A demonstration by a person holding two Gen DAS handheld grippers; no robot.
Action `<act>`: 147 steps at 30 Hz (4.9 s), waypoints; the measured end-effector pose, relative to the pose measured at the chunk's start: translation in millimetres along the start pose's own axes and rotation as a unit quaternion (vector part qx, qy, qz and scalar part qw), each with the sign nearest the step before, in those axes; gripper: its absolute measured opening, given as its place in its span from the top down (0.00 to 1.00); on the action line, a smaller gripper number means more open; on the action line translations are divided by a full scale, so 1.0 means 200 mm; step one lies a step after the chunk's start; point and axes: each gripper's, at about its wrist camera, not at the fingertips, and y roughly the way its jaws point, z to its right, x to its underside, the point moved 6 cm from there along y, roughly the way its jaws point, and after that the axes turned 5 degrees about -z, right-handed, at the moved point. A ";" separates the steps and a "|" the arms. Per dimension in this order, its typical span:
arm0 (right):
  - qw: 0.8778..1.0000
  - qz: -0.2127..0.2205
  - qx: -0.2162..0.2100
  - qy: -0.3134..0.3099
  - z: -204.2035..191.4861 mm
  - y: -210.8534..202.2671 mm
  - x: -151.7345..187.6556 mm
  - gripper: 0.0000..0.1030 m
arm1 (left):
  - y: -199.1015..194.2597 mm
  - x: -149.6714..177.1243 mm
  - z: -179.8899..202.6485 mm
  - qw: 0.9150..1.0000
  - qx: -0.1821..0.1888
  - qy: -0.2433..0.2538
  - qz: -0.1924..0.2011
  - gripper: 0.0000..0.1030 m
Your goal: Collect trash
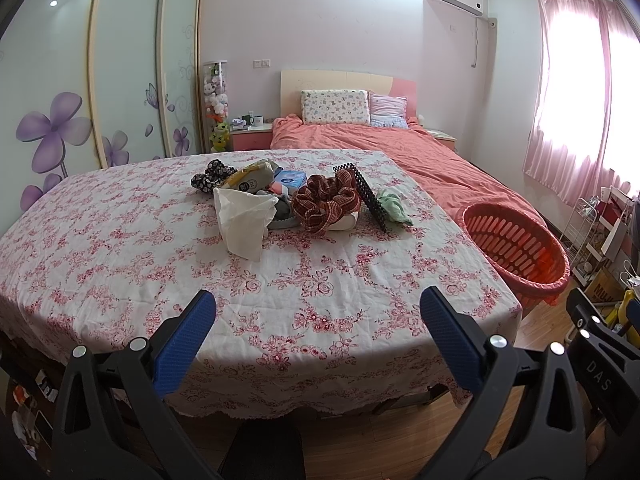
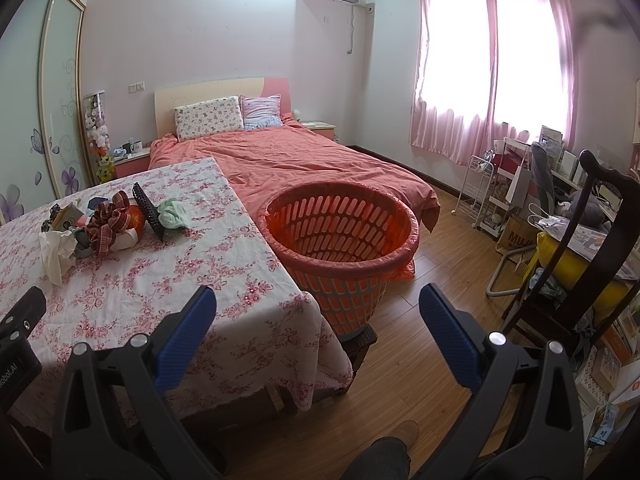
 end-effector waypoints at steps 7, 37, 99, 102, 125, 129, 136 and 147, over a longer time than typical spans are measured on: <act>1.000 0.000 0.000 0.000 0.00 0.00 0.00 0.04 | 0.00 0.00 0.00 1.000 0.000 0.000 0.000 0.02; 0.999 -0.012 -0.049 0.001 -0.11 0.11 -0.04 0.04 | 0.16 -0.06 -0.22 0.999 -0.019 -0.031 -0.019 0.02; 0.964 -0.114 -0.218 -0.096 -1.34 0.78 -0.30 0.90 | 0.53 -0.36 -0.97 0.990 0.015 -0.133 -0.038 0.99; 0.962 -0.106 -0.236 -0.090 -1.33 0.75 -0.33 0.92 | 0.51 -0.38 -0.98 0.990 0.019 -0.138 -0.031 0.99; 0.977 -0.012 -0.212 -0.035 -0.82 0.54 -0.62 0.92 | 0.45 -0.64 -0.53 0.991 0.101 -0.090 -0.005 0.99; 0.983 -0.004 -0.185 -0.015 -0.63 0.57 -0.64 0.92 | 0.48 -0.66 -0.36 0.989 0.128 -0.070 -0.010 0.99; 0.991 0.008 -0.133 0.026 -0.29 0.64 -0.68 0.92 | 0.52 -0.71 0.00 0.982 0.188 -0.030 -0.016 0.99; 0.995 0.008 -0.057 0.086 0.22 0.81 -0.67 0.92 | 0.66 -0.65 0.68 0.956 0.286 0.040 -0.059 0.99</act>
